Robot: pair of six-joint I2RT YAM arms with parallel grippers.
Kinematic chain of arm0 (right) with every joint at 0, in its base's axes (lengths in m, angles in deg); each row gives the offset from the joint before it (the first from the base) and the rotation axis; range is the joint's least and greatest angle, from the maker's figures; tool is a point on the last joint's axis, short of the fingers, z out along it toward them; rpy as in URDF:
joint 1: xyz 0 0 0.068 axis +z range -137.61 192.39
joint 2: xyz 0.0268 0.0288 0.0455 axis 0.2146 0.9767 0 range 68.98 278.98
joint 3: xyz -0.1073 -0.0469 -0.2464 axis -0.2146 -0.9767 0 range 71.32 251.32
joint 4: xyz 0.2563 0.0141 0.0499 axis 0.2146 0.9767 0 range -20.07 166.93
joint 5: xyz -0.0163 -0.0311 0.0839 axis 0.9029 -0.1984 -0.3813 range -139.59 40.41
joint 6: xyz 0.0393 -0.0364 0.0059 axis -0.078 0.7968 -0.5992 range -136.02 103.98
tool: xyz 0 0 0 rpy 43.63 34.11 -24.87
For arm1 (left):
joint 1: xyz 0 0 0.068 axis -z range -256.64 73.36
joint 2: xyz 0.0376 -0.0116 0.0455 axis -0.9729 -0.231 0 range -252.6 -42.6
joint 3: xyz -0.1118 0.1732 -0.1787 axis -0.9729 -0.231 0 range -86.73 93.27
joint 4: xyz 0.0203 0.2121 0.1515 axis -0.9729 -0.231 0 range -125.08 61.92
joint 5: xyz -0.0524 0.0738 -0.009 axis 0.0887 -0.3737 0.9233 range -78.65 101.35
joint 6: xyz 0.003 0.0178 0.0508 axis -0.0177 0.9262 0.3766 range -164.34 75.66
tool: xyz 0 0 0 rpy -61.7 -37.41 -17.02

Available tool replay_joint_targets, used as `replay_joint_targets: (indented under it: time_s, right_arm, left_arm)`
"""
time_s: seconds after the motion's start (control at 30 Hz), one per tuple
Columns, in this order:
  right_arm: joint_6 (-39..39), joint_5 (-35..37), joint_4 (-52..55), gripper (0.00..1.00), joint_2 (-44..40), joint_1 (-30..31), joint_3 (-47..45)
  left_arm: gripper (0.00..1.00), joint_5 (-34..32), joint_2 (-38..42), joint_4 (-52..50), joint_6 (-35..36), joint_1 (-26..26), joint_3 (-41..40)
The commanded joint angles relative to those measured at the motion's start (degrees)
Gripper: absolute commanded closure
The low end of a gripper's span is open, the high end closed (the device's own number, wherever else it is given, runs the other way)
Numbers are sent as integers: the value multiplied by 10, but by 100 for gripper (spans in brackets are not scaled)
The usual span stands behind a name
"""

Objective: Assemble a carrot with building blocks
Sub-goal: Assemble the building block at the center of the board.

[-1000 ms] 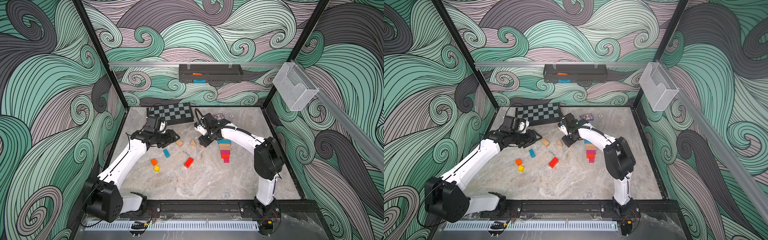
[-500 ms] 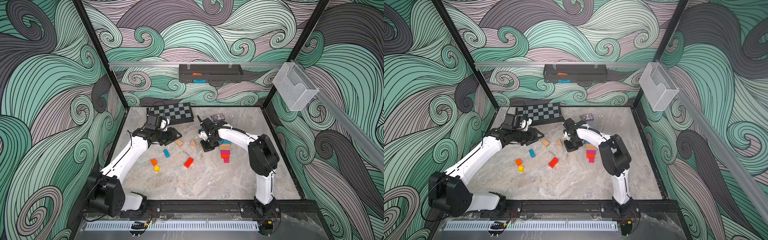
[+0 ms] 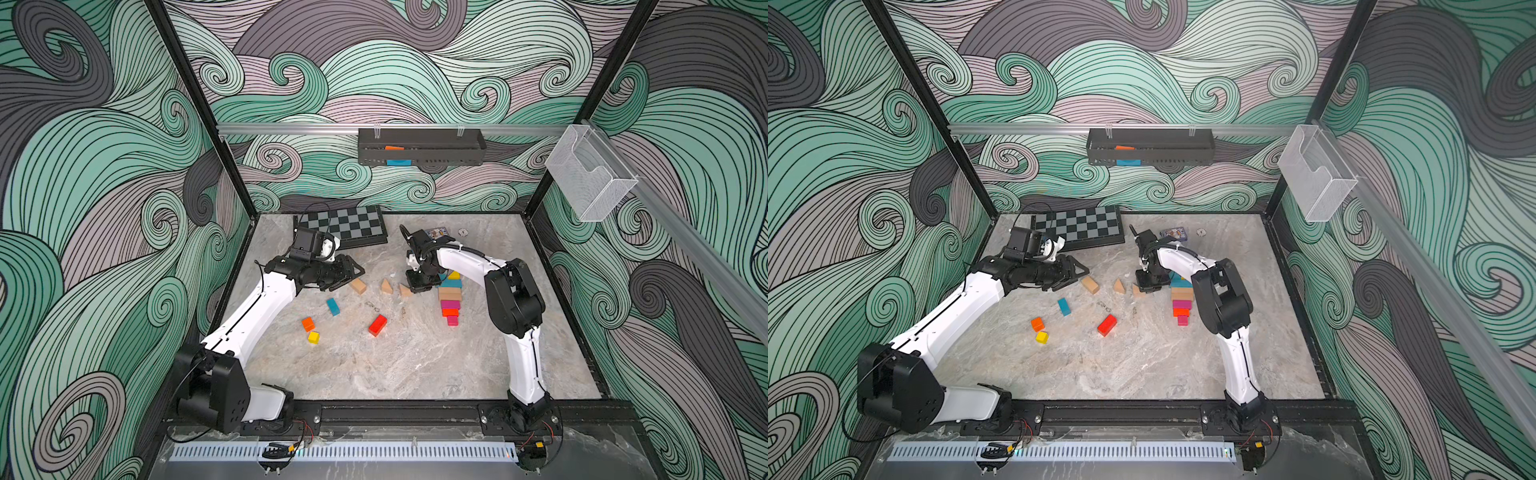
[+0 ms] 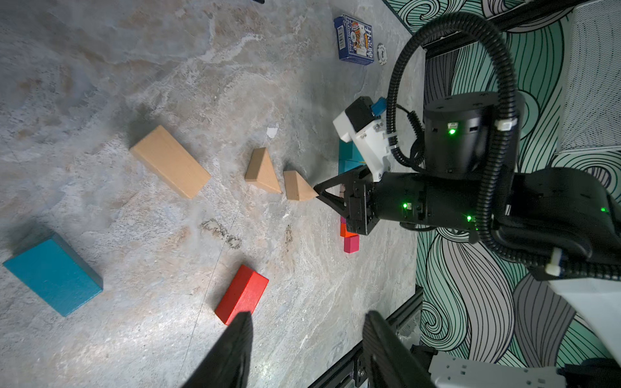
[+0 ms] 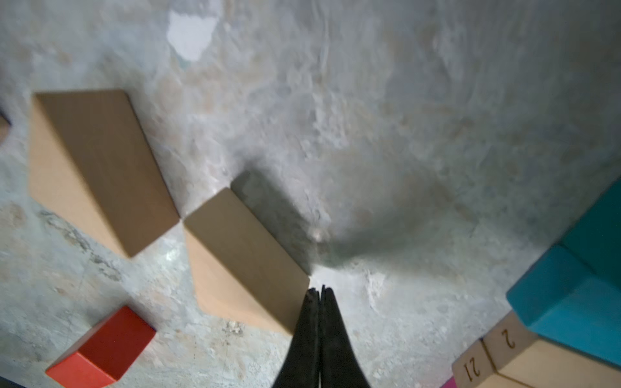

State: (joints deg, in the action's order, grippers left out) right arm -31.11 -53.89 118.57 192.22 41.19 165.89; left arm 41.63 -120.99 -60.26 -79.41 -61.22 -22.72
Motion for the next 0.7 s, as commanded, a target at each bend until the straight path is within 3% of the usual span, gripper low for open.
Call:
replay_joint_targets:
  time_s: [0.0,0.33,0.47,0.67]
  right_arm:
    - [-12,7,-1,100,7,1,16]
    - [-13,101,9,100,-95,11,-49]
    - [-13,58,17,100,-114,18,-66]
    - [-23,-19,18,100,-75,32,-59]
  left_arm:
    - [46,11,-10,-3,14,-5,15]
    - [46,14,-12,4,16,-9,14]
    - [46,19,-17,7,16,-10,16]
    - [45,27,-26,8,17,-10,22]
